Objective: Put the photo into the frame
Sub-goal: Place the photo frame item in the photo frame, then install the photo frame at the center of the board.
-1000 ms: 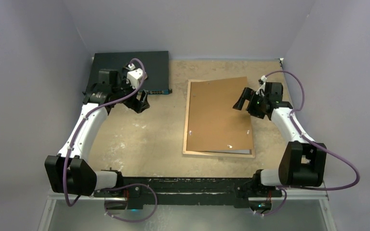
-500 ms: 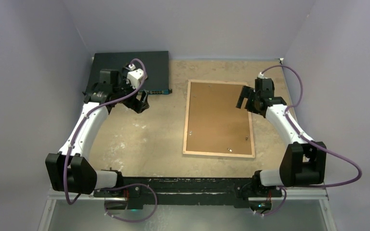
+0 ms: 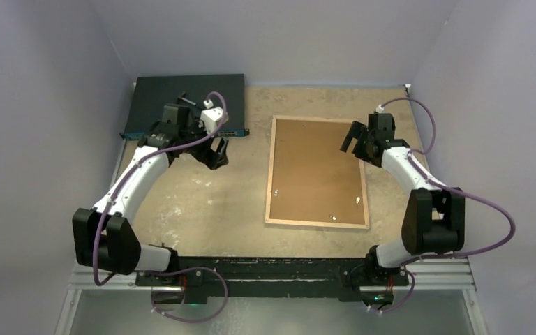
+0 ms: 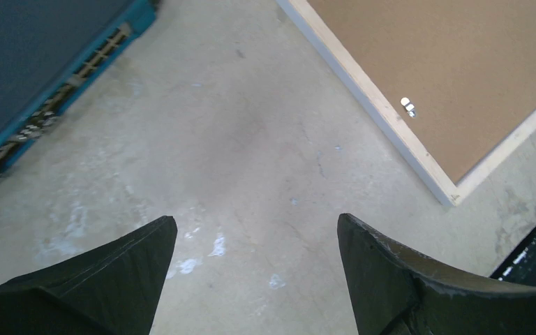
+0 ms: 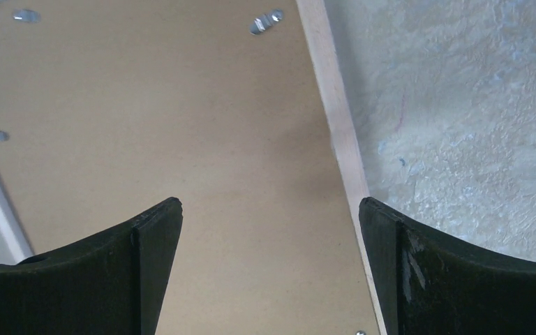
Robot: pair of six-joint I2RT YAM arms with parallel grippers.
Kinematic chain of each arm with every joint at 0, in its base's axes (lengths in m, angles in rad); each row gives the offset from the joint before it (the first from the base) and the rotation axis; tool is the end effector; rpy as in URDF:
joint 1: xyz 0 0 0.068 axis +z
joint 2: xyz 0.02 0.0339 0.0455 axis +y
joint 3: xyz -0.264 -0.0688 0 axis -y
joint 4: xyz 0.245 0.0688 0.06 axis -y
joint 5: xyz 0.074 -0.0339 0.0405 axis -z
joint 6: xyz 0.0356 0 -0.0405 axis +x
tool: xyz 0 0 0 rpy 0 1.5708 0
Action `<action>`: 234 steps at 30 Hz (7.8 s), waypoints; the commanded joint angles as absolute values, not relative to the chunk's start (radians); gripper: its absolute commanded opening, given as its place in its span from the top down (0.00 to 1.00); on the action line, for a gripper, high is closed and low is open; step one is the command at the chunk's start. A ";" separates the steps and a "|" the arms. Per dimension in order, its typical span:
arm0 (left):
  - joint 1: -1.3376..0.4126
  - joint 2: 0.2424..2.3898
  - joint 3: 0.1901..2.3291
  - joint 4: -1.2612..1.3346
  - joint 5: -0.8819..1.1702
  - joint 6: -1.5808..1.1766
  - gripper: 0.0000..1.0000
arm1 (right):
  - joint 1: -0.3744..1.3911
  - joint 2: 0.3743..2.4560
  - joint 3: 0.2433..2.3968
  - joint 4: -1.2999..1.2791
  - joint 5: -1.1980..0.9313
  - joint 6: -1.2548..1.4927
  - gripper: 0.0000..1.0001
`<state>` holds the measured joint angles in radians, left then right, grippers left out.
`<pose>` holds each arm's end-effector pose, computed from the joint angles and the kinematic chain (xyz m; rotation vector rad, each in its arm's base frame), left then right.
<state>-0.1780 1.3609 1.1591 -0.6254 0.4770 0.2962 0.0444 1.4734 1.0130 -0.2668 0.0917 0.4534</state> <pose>0.2811 -0.0672 0.3036 0.7613 2.2108 -0.5113 0.3221 0.0110 0.2484 0.5131 2.2410 0.1519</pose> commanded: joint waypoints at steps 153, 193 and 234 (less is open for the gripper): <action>-0.456 1.904 1.022 -0.122 0.739 -0.154 0.89 | 0.580 1.710 0.611 0.547 -0.386 0.985 0.64; -0.456 1.886 1.039 -0.158 0.734 -0.144 0.92 | 0.591 1.536 0.532 0.506 -0.342 0.949 0.60; -0.452 1.853 1.036 -0.206 0.743 -0.116 0.93 | 0.646 1.527 0.623 0.544 -0.353 0.983 0.71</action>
